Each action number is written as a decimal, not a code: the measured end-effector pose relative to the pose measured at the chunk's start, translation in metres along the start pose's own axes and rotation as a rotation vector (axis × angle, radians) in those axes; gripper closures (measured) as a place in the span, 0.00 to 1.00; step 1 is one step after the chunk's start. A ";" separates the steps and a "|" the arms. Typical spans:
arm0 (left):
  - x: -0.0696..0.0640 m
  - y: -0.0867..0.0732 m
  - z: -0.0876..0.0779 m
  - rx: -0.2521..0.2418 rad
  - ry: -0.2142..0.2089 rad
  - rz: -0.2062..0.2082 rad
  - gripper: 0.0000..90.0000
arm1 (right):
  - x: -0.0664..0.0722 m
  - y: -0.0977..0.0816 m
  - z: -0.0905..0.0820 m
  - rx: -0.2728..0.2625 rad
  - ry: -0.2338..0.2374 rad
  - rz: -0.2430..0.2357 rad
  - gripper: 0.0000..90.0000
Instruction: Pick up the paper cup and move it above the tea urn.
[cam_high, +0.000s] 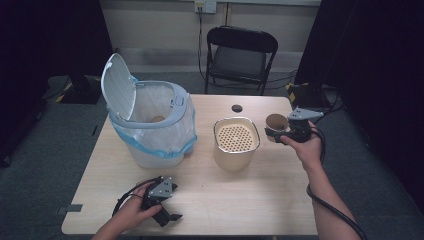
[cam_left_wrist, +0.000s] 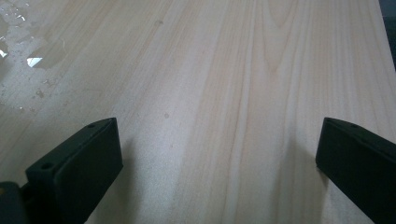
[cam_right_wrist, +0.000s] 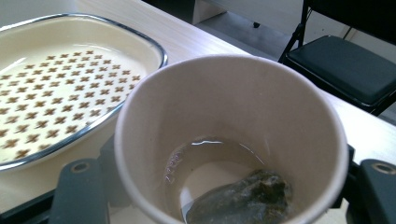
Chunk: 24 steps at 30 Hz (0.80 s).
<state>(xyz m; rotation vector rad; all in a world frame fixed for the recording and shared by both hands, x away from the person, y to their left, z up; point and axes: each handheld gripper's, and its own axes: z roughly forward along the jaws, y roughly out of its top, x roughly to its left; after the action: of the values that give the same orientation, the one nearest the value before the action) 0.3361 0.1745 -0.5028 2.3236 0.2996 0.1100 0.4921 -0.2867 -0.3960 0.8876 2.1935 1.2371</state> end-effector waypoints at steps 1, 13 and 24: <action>0.000 0.000 0.000 -0.001 -0.002 -0.002 0.00 | -0.001 0.001 0.002 -0.004 0.002 -0.004 0.31; 0.000 0.000 0.000 -0.001 -0.005 -0.002 0.00 | -0.011 0.017 0.016 -0.061 0.012 -0.098 0.31; 0.000 0.000 0.000 -0.006 -0.005 0.000 0.00 | -0.014 0.036 0.029 -0.066 0.005 -0.163 0.31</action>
<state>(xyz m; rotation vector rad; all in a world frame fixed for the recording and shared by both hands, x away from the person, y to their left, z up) 0.3363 0.1741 -0.5031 2.3181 0.2964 0.1056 0.5321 -0.2670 -0.3775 0.6658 2.1684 1.2256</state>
